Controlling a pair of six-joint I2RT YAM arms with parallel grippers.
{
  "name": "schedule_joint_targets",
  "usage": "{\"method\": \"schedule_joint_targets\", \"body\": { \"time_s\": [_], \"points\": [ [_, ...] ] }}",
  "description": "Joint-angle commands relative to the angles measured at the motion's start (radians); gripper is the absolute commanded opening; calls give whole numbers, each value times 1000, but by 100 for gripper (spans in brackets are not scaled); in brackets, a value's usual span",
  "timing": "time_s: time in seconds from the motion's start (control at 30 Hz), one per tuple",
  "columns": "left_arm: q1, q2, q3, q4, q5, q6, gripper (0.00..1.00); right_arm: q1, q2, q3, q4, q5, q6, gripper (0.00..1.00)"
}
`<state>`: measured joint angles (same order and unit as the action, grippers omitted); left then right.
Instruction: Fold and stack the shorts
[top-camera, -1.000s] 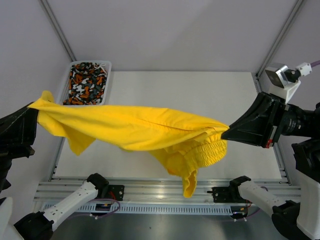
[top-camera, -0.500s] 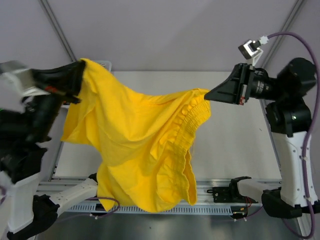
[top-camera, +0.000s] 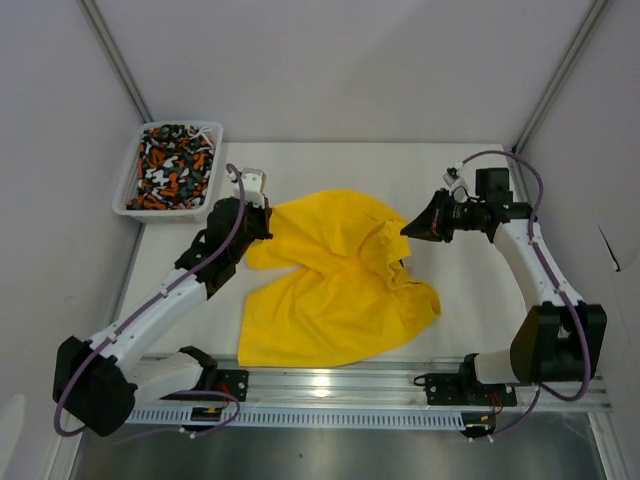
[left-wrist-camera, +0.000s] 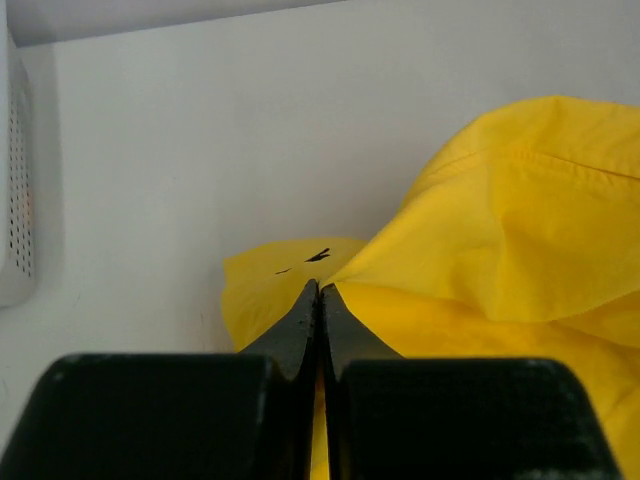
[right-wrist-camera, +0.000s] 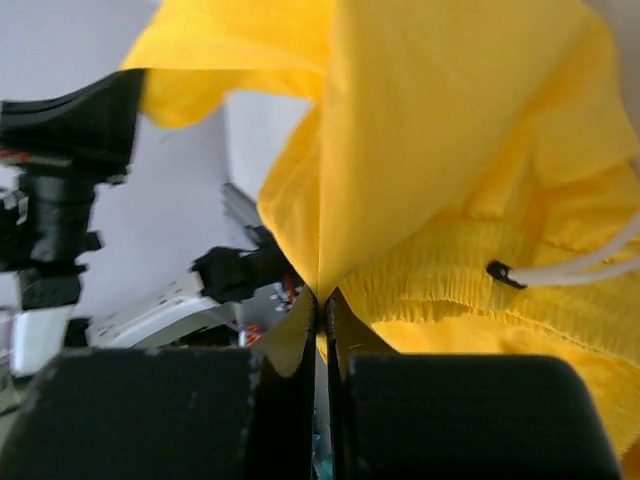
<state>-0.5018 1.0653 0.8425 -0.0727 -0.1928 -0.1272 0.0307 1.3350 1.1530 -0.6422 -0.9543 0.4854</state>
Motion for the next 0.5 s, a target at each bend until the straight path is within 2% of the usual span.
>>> {"method": "schedule_joint_targets", "body": {
  "time_s": [0.0,0.1,0.27,0.37,0.43,0.47],
  "points": [
    [28,54,-48,292,-80,-57,0,0,87,19,-22,202,-145,0],
    [37,148,-31,364,-85,-51,0,17,168,86,-14,346,-166,0],
    [69,326,81,421,-85,-20,0,29,348,227,-36,559,-215,0],
    [107,402,135,442,-50,-29,0,34,491,394,-83,620,-240,0],
    [132,472,190,450,-34,-43,0,38,574,580,-120,641,-258,0],
    [141,495,220,450,-25,-48,0,40,671,659,-178,652,-287,0]
  ]
}}
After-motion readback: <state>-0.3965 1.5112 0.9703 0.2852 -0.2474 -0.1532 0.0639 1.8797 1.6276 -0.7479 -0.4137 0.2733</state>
